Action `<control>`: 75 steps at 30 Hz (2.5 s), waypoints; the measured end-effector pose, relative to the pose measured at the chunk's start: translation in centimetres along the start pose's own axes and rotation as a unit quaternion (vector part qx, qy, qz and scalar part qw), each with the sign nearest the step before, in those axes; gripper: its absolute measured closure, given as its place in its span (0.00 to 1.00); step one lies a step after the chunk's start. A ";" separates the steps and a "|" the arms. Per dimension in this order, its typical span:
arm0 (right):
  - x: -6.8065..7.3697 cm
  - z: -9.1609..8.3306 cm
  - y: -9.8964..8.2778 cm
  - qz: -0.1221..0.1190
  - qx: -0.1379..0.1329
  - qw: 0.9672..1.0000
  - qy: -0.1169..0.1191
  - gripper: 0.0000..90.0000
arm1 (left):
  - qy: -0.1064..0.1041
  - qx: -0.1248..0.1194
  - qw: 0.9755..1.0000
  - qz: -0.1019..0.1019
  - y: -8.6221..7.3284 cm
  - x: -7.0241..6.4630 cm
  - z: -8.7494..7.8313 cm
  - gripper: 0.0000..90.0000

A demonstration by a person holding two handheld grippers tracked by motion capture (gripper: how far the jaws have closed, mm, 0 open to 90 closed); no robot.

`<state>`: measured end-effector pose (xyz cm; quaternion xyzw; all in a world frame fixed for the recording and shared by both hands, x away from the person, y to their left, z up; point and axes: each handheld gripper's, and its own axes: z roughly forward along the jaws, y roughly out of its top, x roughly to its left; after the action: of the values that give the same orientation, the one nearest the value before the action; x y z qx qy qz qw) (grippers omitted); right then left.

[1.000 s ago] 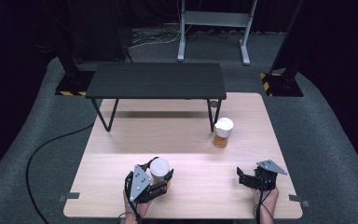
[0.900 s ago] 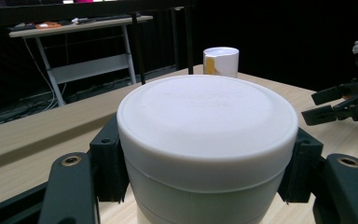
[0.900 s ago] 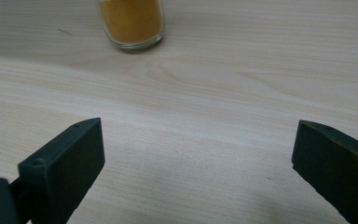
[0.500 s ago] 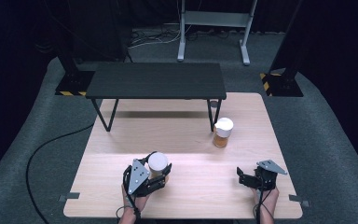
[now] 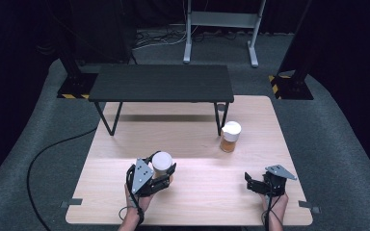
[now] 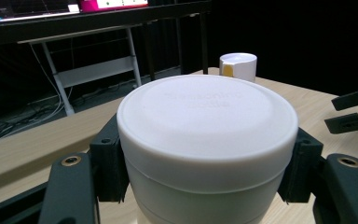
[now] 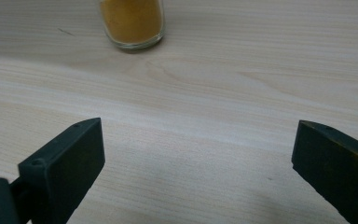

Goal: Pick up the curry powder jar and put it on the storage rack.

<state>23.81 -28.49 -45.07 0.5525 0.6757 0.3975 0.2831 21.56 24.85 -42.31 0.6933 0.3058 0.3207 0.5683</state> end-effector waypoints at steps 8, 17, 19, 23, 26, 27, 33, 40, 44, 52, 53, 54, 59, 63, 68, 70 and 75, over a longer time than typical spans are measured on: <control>0.0 0.0 0.0 0.001 0.000 1.000 0.001 0.02 | -0.003 -0.001 1.000 0.001 0.3 0.3 0.5 0.37; -0.1 0.0 0.0 0.002 0.000 1.000 0.001 0.02 | -0.002 0.001 1.000 0.004 0.7 0.9 1.0 0.37; -0.1 0.0 0.0 0.002 -0.001 1.000 0.001 0.02 | -0.002 0.001 1.000 0.001 0.8 1.0 1.1 0.37; -0.1 0.0 0.0 0.004 -0.001 1.000 0.002 0.02 | -0.003 0.004 1.000 0.003 0.9 1.2 1.4 0.37; -0.1 0.0 0.0 0.004 -0.001 1.000 0.002 0.02 | -0.005 0.006 1.000 0.000 0.9 1.5 1.7 0.37; -0.1 0.0 0.0 0.004 -0.001 1.000 0.001 0.02 | -0.005 0.008 1.000 -0.001 1.0 1.6 1.7 0.37; -0.2 0.0 0.0 0.005 -0.001 1.000 0.002 0.02 | -0.007 0.013 1.000 -0.007 1.3 2.3 2.2 0.37; -0.2 -0.1 -0.1 0.005 -0.003 1.000 0.003 0.02 | -0.008 0.014 1.000 -0.008 1.7 3.1 2.8 0.37; -0.2 0.0 -0.1 0.005 -0.001 1.000 0.003 0.02 | -0.009 0.017 1.000 -0.008 1.8 3.4 3.1 0.37; -0.2 0.0 0.0 0.005 -0.001 1.000 0.004 0.02 | -0.008 0.025 1.000 -0.015 1.8 3.9 3.5 0.37; -0.3 0.0 0.0 0.006 -0.001 1.000 0.005 0.02 | -0.008 0.025 1.000 -0.014 1.8 4.0 3.6 0.37; -0.3 0.0 -0.1 0.005 -0.002 1.000 0.005 0.02 | -0.007 0.025 1.000 -0.016 1.8 4.1 3.6 0.37; -0.3 0.0 0.0 0.006 0.000 1.000 0.005 0.02 | -0.008 0.026 1.000 -0.016 1.9 4.3 3.8 0.37; -0.3 0.0 0.0 0.006 0.000 1.000 0.005 0.02 | -0.006 0.026 1.000 -0.014 2.2 4.5 4.0 0.37; -0.3 0.0 0.0 0.005 0.001 1.000 0.006 0.02 | -0.007 0.026 1.000 -0.010 2.4 4.6 4.3 0.37; -0.3 0.0 0.0 0.005 0.000 1.000 0.005 0.02 | -0.005 0.029 1.000 -0.009 2.5 4.7 4.4 0.37; -0.3 0.0 0.1 0.004 0.002 1.000 0.005 0.02 | -0.006 0.032 0.999 -0.009 2.6 5.0 4.8 0.37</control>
<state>23.93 -28.74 -45.06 0.5536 0.6755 0.4004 0.2772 28.53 25.50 -40.02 0.7104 0.3188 0.3020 0.5500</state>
